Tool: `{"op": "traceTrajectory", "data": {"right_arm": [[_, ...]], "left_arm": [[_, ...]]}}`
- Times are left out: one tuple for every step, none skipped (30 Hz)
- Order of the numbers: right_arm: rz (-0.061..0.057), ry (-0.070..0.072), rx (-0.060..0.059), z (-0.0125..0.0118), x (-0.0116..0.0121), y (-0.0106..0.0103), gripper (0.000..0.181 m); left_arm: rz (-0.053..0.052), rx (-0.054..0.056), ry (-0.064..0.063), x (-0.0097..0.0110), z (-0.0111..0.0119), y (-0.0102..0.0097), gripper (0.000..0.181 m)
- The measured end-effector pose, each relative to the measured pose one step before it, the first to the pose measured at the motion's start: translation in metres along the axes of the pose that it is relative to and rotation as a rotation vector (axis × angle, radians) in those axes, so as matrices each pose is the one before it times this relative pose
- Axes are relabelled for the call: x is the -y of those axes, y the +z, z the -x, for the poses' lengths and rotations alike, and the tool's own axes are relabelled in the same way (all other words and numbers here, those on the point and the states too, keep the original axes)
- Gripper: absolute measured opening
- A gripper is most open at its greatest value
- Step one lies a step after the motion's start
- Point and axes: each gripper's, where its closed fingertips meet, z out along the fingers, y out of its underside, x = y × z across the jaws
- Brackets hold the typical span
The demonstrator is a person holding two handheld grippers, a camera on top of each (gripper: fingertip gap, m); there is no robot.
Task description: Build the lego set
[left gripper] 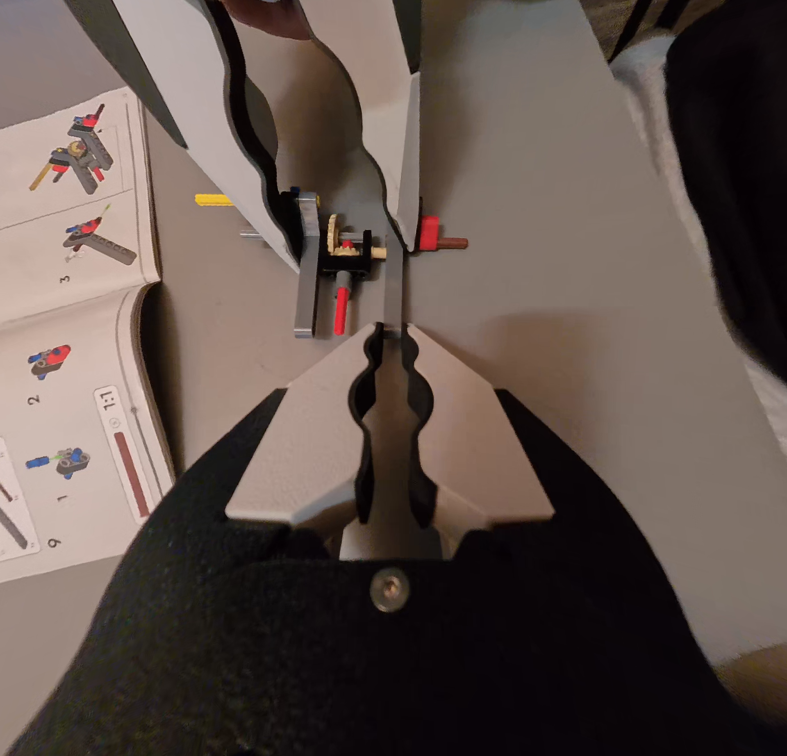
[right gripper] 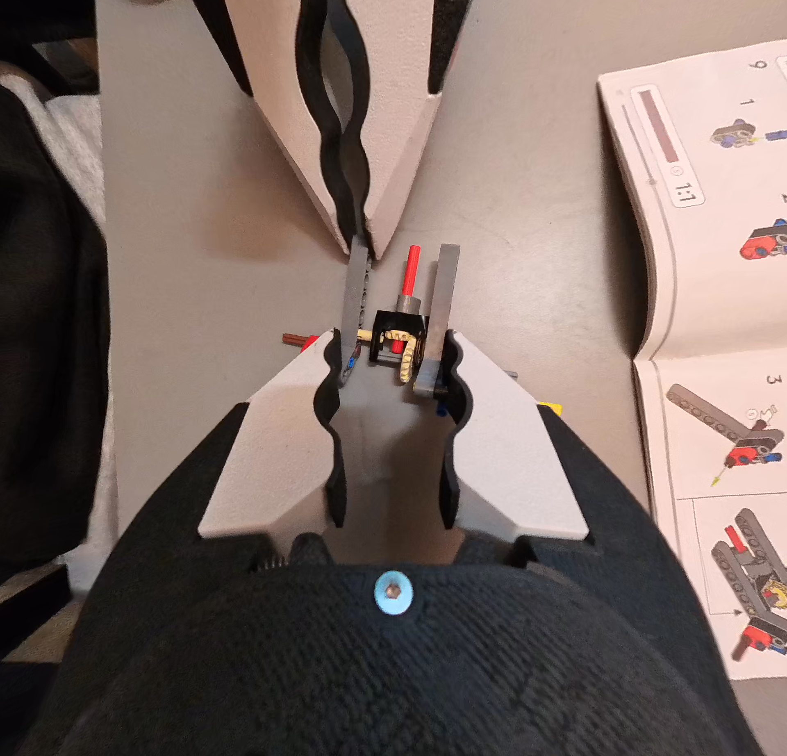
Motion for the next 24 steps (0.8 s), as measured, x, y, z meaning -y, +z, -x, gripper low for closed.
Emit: {"op": "traceTrajectory", "data": {"right_arm": [[-0.0033, -0.0159, -0.0103, 0.00002, 0.0001, 0.00022, 0.047], [0.0005, -0.0221, -0.012, 0.00018, -0.00021, 0.00002, 0.046], [0.0027, -0.021, -0.0161, -0.00038, -0.00016, -0.00038, 0.046], [0.0049, -0.0124, -0.0129, -0.00033, -0.0004, -0.00026, 0.046], [0.0029, -0.0088, -0.0067, 0.00007, -0.00031, -0.00007, 0.045], [-0.0021, -0.0069, -0.0028, -0.00001, -0.00004, -0.00005, 0.044], [-0.0094, -0.0025, 0.0007, 0.00025, 0.0008, -0.00005, 0.044], [-0.0057, 0.002, 0.0029, 0.00059, 0.00018, 0.00022, 0.043], [-0.0047, -0.0024, -0.0009, 0.00026, 0.00003, 0.00028, 0.043], [-0.0021, -0.0038, -0.0032, -0.00005, -0.00008, -0.0001, 0.043], [-0.0034, -0.0055, -0.0047, -0.00025, 0.00028, 0.00023, 0.043], [-0.0044, -0.0032, -0.004, 0.0, 0.00028, 0.00032, 0.043], [-0.0043, 0.0005, -0.0004, 0.00003, 0.00013, 0.00008, 0.043], [-0.0047, 0.0013, 0.0017, -0.00003, 0.00005, 0.00001, 0.043], [-0.0053, 0.003, 0.0048, 0.00004, 0.0002, 0.00021, 0.043], [-0.0067, 0.0074, 0.0096, 0.0001, 0.00029, 0.00007, 0.043], [-0.0071, 0.0131, 0.0153, 0.00009, 0.00033, 0.00011, 0.043], [-0.0057, 0.0104, 0.0161, -0.0003, 0.00007, 0.00012, 0.044], [-0.0092, 0.0061, 0.0129, -0.00047, 0.00043, 0.00012, 0.044], [-0.008, -0.0007, 0.012, 0.00022, 0.00005, -0.00018, 0.044], [-0.0014, -0.0111, 0.0041, -0.00049, -0.00074, -0.00094, 0.044], [-0.0019, -0.0096, -0.0073, -0.00129, -0.00043, -0.00206, 0.048], [-0.0201, -0.0065, -0.0071, -0.00032, 0.00279, -0.00408, 0.056], [-0.0397, -0.0157, -0.0065, 0.0008, 0.00607, -0.00679, 0.057]], "left_arm": [[0.0102, 0.0251, 0.0006, -0.0015, 0.00073, 0.00095, 0.009], [0.011, 0.0309, -0.0035, -0.001, 0.00168, 0.00077, 0.019], [0.0049, 0.0213, -0.0009, 0.00046, 0.00014, 0.00012, 0.023], [0.001, 0.0129, 0.002, 0.00173, -0.00139, 0.00024, 0.027], [0.0031, 0.0136, 0.0048, 0.00209, -0.0016, 0.00128, 0.03], [0.0011, 0.01, 0.0096, 0.00289, -0.00225, 0.00187, 0.032], [0.0001, 0.01, 0.0101, 0.0033, -0.00195, 0.00189, 0.035], [0.0085, 0.0223, -0.0015, 0.00202, 0.001, 0.00179, 0.033], [0.0155, 0.0187, -0.0132, 0.00064, 0.00158, 0.00127, 0.031], [0.0144, 0.0047, -0.0123, -0.00004, 0.00014, 0.00023, 0.031], [0.0127, 0.0047, -0.0115, -0.00063, 0.00022, -0.00071, 0.031], [0.0137, 0.0042, -0.0181, -0.00062, -0.00005, -0.00143, 0.031], [0.0105, -0.0022, -0.0209, 0.00056, -0.00189, -0.00186, 0.029], [0.0055, 0.0001, -0.0194, 0.00203, -0.00249, -0.0012, 0.027], [0.0088, 0.0055, -0.0145, 0.0017, -0.00206, 0.0007, 0.029], [0.0172, -0.0008, -0.0034, -0.00038, -0.00265, 0.00253, 0.03], [0.0067, 0.0001, 0.0002, 0.00024, -0.00187, 0.00286, 0.026], [-0.0078, 0.0063, 0.0004, 0.00149, 0.00007, 0.00173, 0.026], [-0.0083, 0.0011, 0.005, 0.00057, 0.00011, 0.00054, 0.026], [-0.0058, -0.0046, 0.0075, -0.0008, -0.00017, -0.00095, 0.028], [-0.0038, 0.0011, 0.0031, -0.00184, 0.0012, -0.00262, 0.028], [-0.011, 0.0017, -0.0006, -0.00118, 0.00161, -0.00391, 0.029], [-0.0278, -0.0028, 0.0028, 0.00096, 0.0004, -0.00497, 0.029], [-0.0387, 0.0105, 0.002, 0.00293, 0.00153, -0.00581, 0.028]]}}
